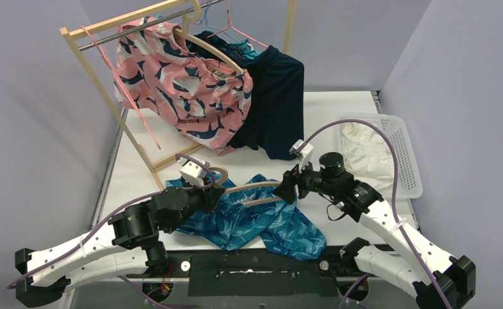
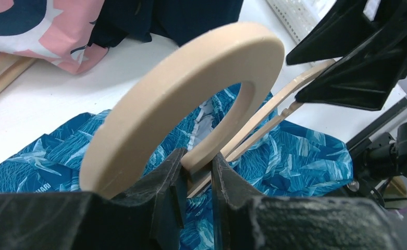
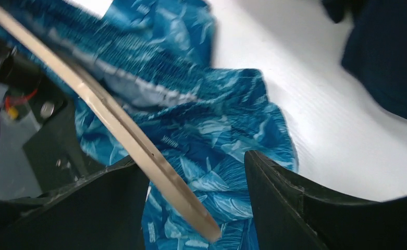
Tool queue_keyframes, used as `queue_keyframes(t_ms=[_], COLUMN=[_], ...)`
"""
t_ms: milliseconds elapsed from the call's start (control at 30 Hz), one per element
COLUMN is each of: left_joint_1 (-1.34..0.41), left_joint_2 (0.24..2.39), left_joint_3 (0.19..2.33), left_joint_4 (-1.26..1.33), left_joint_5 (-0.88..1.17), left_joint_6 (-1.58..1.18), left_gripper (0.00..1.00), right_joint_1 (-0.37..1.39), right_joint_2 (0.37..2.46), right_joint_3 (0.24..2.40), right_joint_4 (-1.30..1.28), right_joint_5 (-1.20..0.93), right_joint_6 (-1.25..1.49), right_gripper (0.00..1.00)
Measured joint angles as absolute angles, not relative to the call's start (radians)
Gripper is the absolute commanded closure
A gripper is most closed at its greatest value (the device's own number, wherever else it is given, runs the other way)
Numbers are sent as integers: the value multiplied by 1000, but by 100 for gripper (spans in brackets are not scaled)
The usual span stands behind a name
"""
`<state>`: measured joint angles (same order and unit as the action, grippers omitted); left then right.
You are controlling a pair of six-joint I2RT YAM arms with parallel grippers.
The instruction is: Remove the shorts from the hanger
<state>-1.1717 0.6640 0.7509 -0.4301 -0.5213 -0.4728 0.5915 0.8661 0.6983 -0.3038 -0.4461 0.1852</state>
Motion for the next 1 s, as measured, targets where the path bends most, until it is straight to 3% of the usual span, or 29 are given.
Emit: queue_keyframes(t_ms=[200,433,500,600,633,733,1000], left_joint_1=[-1172,-1171,-1170,-1170,-1170,-1170,-1170], left_joint_2=[635,652,652,649,648,637,625], left_joint_3=[751,751,751,751,749,727,693], left_joint_4=[-431,-441,-448,-452,-451,-449,-526], left_joint_5=[-472,-464,-470,-471,-471,-470,-479], left_joint_6=[-422,-407,-405,-412,-416,-416,-474], left_gripper=[100,100,100,45,34,26,24], right_joint_1=[611,607,609,600,596,583,550], right_joint_2=[917,950,961,962,960,950,914], right_joint_3=[738,804,812,815,815,815,817], right_joint_4=[-384,-484,-511,-526,-526,-533,-561], right_joint_5=[-606,-757,-810,-835,-837,-818,-739], right_joint_6=[69,8,-2,2,7,24,43], right_gripper=[58,99,100,100,100,100,100])
